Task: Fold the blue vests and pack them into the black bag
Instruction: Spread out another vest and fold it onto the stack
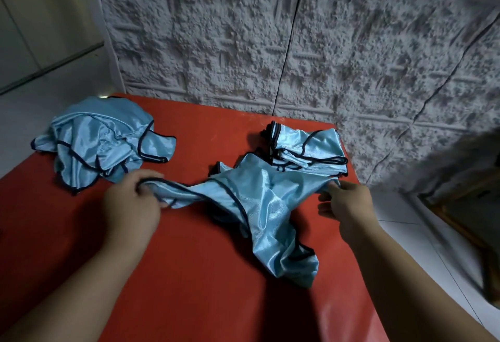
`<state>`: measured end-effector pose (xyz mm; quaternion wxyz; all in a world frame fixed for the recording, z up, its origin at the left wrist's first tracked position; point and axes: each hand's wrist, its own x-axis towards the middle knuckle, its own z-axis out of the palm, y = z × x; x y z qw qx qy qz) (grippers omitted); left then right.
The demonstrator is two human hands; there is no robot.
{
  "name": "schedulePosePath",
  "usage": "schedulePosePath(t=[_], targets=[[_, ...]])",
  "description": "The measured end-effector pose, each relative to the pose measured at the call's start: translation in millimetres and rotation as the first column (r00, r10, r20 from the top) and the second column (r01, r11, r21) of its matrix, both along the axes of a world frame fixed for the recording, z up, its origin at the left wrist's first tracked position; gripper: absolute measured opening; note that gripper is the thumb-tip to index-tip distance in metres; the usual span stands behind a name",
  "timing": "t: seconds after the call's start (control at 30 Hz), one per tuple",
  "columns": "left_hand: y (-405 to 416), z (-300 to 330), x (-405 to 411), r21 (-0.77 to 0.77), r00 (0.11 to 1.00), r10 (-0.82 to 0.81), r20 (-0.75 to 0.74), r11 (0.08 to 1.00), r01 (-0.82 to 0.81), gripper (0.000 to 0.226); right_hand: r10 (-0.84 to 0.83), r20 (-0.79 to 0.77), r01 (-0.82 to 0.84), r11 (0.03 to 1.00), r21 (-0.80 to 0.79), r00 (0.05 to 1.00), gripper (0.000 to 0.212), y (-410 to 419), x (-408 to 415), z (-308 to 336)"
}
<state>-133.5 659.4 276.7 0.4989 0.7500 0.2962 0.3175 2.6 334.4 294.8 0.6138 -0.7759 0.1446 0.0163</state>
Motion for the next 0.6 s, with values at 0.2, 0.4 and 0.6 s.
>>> schedulePosePath(t=[0.2, 0.4, 0.6], targets=[[23, 9, -6, -0.330, 0.979, 0.178, 0.095, 0.934, -0.138, 0.045, -0.179, 0.053, 0.172, 0.979, 0.111, 0.983, 0.029, -10, 10, 6], [24, 10, -7, -0.386, 0.985, -0.140, -0.104, 0.918, 0.090, 0.044, 0.341, -0.125, -0.328, 0.646, -0.689, 0.932, 0.027, -12, 12, 14], [11, 22, -11, -0.289, 0.925, -0.305, -0.224, 0.928, 0.236, 0.011, 0.411, -0.749, -0.843, 0.103, -0.528, 0.519, 0.046, 28, -47, 34]])
